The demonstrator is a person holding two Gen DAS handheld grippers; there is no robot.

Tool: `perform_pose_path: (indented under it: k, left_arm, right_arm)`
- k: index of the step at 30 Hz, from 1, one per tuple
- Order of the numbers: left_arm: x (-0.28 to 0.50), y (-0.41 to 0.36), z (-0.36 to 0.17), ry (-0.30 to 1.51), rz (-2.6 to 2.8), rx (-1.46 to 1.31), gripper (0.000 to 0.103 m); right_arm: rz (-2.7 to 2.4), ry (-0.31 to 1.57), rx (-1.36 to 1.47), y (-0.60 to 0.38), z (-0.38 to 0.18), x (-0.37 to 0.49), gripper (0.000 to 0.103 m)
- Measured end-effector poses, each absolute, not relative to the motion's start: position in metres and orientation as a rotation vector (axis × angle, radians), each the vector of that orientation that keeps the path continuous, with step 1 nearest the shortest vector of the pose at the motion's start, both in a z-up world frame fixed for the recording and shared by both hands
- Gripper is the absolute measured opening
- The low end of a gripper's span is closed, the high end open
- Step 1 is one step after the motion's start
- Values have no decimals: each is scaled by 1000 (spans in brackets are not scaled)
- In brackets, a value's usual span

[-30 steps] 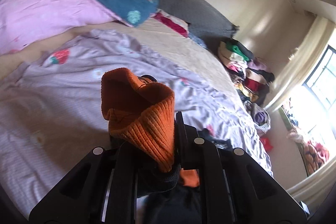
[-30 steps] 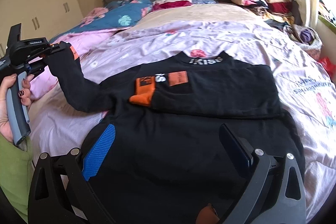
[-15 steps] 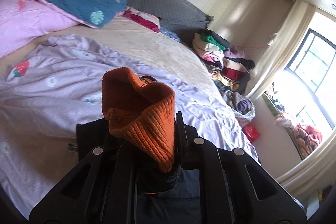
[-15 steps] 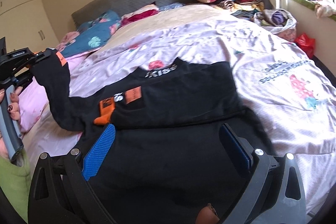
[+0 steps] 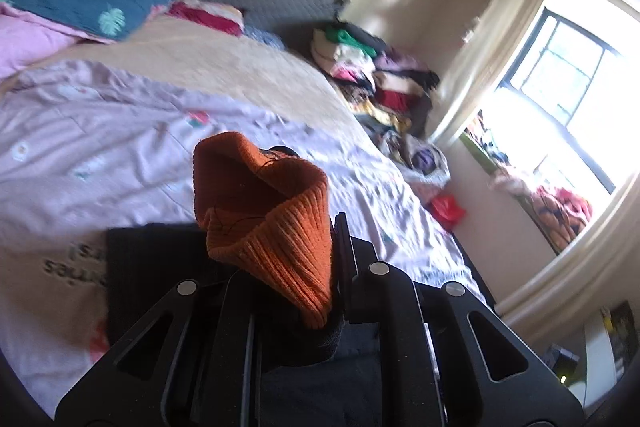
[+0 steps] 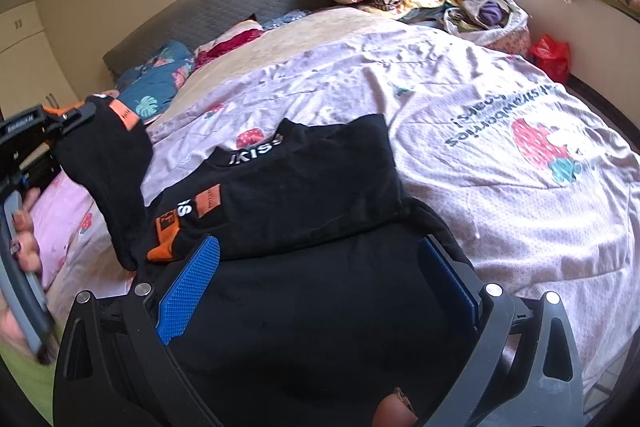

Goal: Fold small clothes
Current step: 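Carry the held sleeve with the left tool across the shirt body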

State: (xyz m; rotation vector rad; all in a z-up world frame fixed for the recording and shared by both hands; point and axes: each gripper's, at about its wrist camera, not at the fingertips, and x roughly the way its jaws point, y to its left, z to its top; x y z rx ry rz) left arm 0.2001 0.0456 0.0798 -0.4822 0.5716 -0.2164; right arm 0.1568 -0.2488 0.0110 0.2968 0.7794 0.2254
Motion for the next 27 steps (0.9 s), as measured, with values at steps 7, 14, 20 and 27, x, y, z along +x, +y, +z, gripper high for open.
perform_pose_path:
  k: [7, 14, 20, 27]
  left_arm:
    - [215, 6, 33, 694, -296, -436, 7]
    - [227, -20, -10, 816, -358, -433, 7]
    - [230, -26, -28, 888, -431, -454, 47]
    - [219, 3, -13, 826, -375, -423, 64]
  right_arm:
    - [175, 795, 336, -264, 4, 162, 98]
    - [124, 813, 365, -277, -3, 165, 98]
    - [98, 834, 374, -282, -12, 171, 98]
    - [142, 867, 359, -268, -23, 187, 98]
